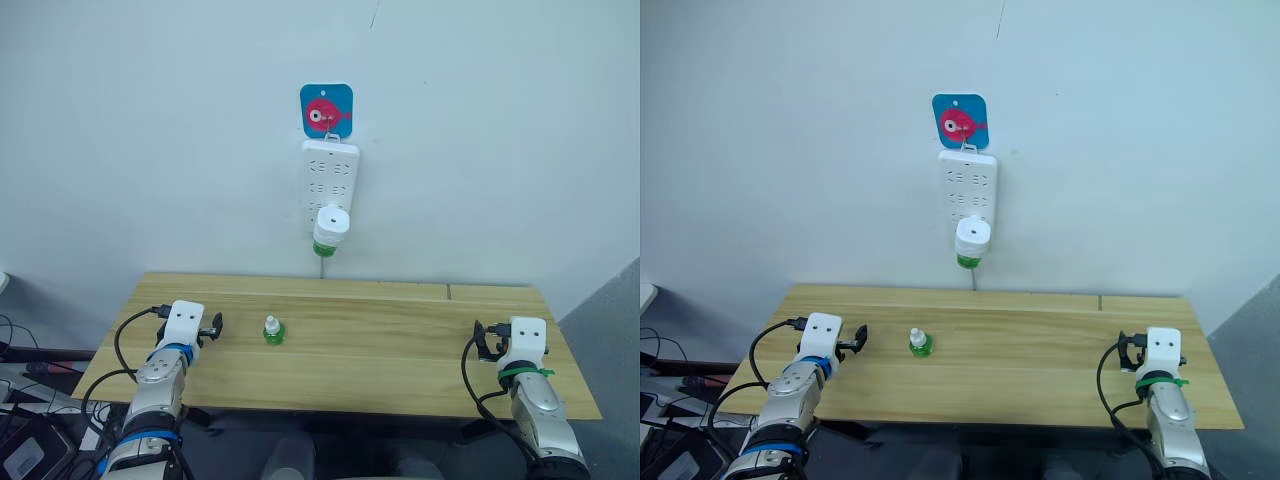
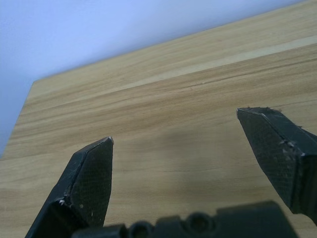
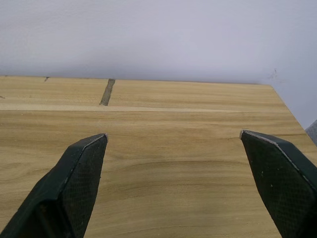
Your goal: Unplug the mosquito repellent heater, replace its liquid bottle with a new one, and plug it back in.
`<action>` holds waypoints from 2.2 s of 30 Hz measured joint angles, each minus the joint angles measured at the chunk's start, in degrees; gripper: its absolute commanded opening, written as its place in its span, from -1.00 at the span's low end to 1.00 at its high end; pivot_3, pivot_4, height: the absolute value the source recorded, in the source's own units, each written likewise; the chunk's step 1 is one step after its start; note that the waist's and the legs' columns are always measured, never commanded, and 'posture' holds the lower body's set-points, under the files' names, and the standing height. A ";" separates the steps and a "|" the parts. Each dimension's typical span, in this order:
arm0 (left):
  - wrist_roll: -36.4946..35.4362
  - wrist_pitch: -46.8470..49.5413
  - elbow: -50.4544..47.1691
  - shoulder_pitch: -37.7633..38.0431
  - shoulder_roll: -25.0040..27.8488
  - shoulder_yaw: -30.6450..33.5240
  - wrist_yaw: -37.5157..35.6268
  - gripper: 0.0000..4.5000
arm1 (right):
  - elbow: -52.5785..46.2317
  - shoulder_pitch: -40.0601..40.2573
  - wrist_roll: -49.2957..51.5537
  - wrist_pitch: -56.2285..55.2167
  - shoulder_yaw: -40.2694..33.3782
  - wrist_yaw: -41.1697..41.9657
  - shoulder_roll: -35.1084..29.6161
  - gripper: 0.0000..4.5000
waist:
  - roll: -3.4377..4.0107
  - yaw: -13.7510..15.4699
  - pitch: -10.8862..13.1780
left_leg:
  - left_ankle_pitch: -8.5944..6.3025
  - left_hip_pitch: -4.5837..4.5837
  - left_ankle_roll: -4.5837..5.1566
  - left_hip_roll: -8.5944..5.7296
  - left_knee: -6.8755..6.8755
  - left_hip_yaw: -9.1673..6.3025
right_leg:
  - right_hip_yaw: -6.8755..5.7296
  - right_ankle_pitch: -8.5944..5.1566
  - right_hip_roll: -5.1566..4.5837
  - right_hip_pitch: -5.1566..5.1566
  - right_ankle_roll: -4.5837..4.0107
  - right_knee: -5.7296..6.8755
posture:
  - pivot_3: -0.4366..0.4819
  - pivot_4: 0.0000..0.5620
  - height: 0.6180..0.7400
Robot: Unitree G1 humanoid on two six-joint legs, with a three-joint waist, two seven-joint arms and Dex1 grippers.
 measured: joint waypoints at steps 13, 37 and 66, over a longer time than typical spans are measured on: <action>-0.38 0.01 -0.06 0.72 0.24 0.67 1.23 1.00 | 0.00 -0.02 -0.01 0.08 0.04 -0.05 0.41 0.99 | 0.00 0.00 0.05 | 0.00 0.01 0.00 0.00 0.00 0.00 | 0.00 0.00 0.00 0.00 0.00 0.00 | 0.82 -0.68 1.00; -17.24 12.66 -29.99 5.57 8.14 5.80 -18.94 0.61 | -24.41 1.92 1.26 11.56 3.28 4.83 0.37 1.00 | -0.14 -0.42 2.48 | 0.00 -0.06 0.00 0.05 0.01 -0.04 | -0.04 -0.05 -0.03 -0.04 -0.07 0.01 | 0.87 -0.51 1.00; -16.09 17.09 -12.74 -34.83 4.44 -10.23 -43.25 0.20 | -55.81 -6.26 21.56 42.04 13.38 12.64 -1.29 1.00 | -0.16 -0.02 4.43 | 0.01 -0.73 0.01 0.02 0.17 -0.74 | -0.68 -0.03 0.04 -0.21 0.28 0.03 | 0.70 -0.44 1.00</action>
